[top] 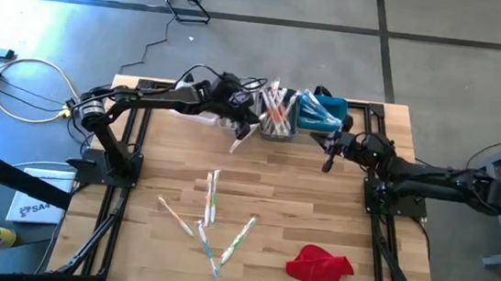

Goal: Pick & Place Toothbrushes
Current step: Put the orange toothbrush into the dark green bin

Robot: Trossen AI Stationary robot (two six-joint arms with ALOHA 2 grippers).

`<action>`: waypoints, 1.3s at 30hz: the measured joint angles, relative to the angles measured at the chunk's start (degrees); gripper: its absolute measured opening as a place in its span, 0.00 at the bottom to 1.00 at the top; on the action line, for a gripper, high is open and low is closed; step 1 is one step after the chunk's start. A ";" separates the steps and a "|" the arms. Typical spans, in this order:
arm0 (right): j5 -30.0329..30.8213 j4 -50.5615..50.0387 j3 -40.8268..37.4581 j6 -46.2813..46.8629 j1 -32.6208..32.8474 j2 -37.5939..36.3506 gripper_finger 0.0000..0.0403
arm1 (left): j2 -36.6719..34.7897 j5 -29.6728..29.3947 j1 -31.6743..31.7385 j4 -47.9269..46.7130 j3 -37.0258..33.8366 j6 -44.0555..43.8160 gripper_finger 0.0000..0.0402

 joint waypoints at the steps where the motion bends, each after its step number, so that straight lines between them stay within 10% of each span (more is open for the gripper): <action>1: -0.16 0.00 0.00 0.64 -0.44 0.00 0.01 | 0.00 0.95 -0.02 1.70 0.00 0.47 0.04; 26: -0.05 0.18 0.00 5.78 -1.94 0.00 0.02 | 0.90 10.22 -3.10 26.30 0.09 5.34 0.04; 39: -1.36 1.70 -0.02 10.95 -1.94 0.50 0.33 | 0.92 10.20 -4.59 27.90 0.09 5.41 0.04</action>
